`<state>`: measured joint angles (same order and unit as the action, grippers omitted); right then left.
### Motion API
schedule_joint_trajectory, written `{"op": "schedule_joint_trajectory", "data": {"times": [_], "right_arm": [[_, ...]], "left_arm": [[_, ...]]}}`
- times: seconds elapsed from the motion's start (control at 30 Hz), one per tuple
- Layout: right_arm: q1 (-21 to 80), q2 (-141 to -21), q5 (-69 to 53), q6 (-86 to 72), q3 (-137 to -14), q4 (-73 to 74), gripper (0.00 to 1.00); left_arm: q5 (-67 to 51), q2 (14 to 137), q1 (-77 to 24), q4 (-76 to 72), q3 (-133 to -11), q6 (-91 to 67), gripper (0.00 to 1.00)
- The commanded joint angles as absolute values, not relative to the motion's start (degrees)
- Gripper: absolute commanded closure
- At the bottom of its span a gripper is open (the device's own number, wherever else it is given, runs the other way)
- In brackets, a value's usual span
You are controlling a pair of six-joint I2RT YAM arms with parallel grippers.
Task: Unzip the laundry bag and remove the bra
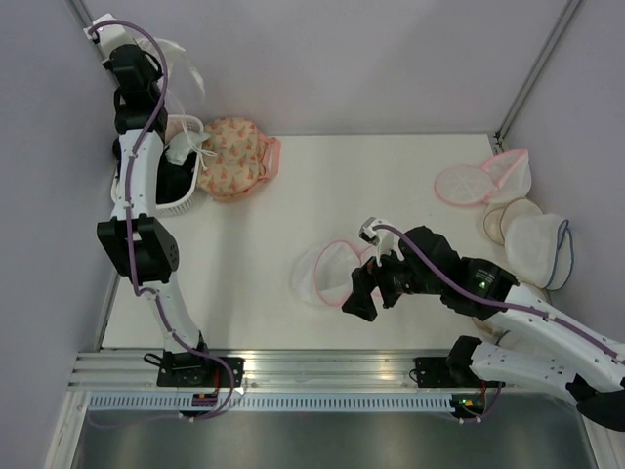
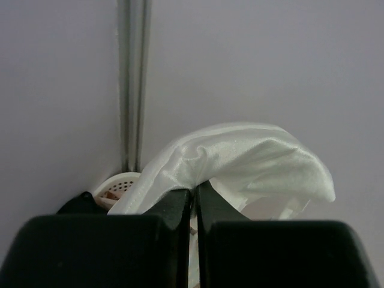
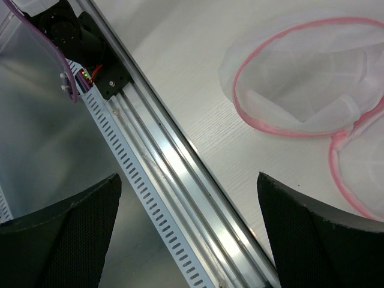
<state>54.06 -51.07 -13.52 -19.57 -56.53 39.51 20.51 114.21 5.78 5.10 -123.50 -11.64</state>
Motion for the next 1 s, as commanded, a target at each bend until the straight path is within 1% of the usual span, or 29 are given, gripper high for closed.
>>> {"op": "schedule_joint_trajectory", "data": {"times": [0.0, 0.13, 0.33, 0.53, 0.77, 0.97], "right_arm": [[53.44, -53.69, -14.59, -17.41, -55.55, 40.43, 0.02], [51.86, -56.95, -17.57, -15.83, -54.58, 38.15, 0.02], [50.28, -62.57, -21.00, -14.42, -55.81, 36.39, 0.02], [49.66, -63.81, -21.53, -14.06, -56.08, 36.04, 0.02], [49.57, -63.81, -21.71, -15.29, -54.23, 34.28, 0.02], [49.57, -63.55, -21.89, -18.01, -52.65, 32.34, 0.02]], "left_arm": [[29.77, 114.96, 8.70, 0.35, -126.39, -8.35, 0.98], [30.32, 114.61, 13.26, 0.35, -125.25, -9.75, 0.98], [27.34, 114.26, 16.87, 0.97, -125.42, -12.65, 0.98], [24.53, 115.14, 17.31, 1.41, -124.63, -13.27, 0.98], [16.01, 117.15, 17.05, 1.14, -118.84, -15.82, 0.98], [12.49, 121.64, 16.17, 1.32, -116.72, -17.49, 0.98]]}}
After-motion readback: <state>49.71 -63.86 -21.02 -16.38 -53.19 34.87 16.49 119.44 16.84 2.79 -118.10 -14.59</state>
